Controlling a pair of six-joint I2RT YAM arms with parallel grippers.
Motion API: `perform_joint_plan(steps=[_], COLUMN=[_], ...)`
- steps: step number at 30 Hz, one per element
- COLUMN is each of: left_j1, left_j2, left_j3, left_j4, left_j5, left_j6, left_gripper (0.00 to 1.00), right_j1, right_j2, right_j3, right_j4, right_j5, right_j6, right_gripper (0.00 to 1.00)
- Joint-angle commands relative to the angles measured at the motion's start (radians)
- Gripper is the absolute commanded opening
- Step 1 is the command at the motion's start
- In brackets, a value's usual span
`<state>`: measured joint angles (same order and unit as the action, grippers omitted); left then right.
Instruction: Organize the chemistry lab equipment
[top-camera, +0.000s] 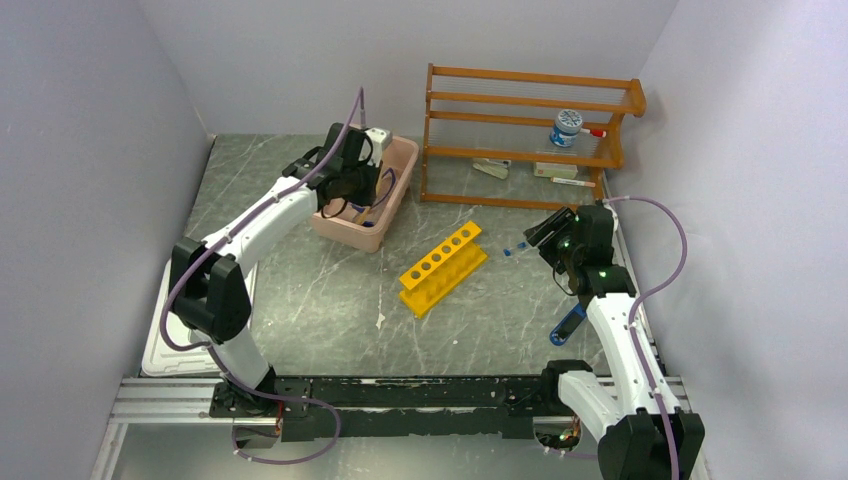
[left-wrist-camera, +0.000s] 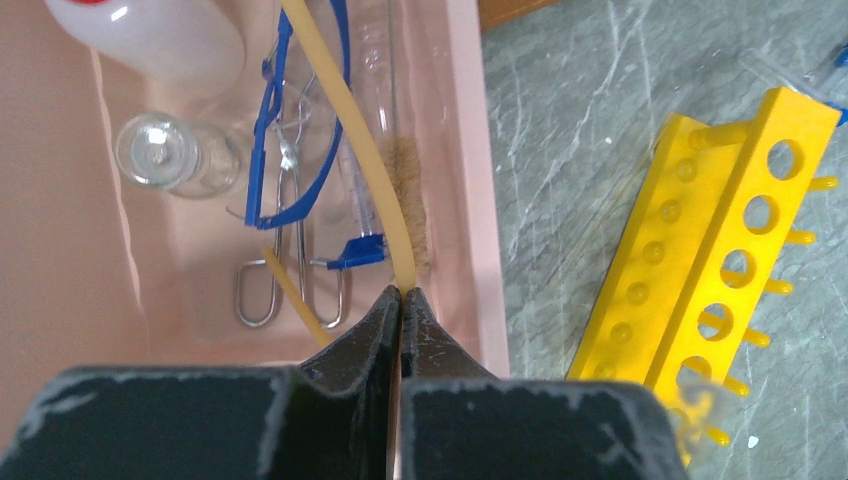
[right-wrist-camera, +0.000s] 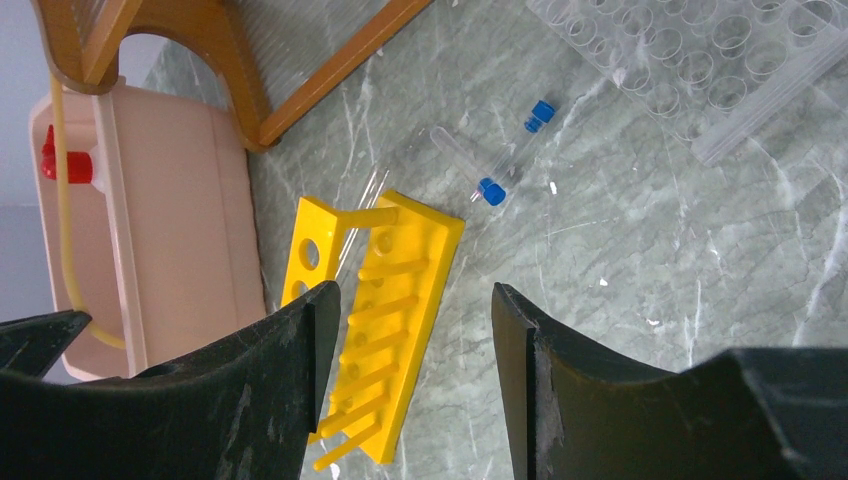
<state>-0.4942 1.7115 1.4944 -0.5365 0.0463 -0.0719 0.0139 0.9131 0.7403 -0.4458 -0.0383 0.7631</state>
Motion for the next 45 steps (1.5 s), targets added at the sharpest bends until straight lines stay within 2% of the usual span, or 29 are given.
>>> perform_joint_plan(steps=[1, 8, 29, 39, 45], left_j1=[0.015, 0.031, 0.039, 0.039, 0.039], left_j2=[0.023, 0.113, 0.201, 0.228, 0.169], left_j3=[0.004, 0.08, 0.17, 0.258, 0.312], left_j4=[-0.066, -0.183, -0.271, -0.313, -0.308], left_j5=[-0.037, -0.045, -0.107, -0.081, -0.056], left_j6=[-0.036, -0.074, -0.08, -0.075, -0.077], left_gripper=[0.05, 0.05, 0.05, 0.2, 0.38], right_j1=[-0.008, -0.008, -0.009, -0.008, -0.008], right_j2=[-0.024, -0.059, -0.075, -0.055, -0.047], right_j3=[0.001, -0.007, 0.005, 0.016, 0.023], right_j4=[-0.003, -0.012, -0.032, -0.015, -0.013], right_j5=[-0.011, -0.012, -0.01, -0.017, -0.011], right_j6=[0.009, 0.019, 0.012, 0.009, -0.003], right_gripper=[0.61, 0.61, 0.61, 0.61, 0.61])
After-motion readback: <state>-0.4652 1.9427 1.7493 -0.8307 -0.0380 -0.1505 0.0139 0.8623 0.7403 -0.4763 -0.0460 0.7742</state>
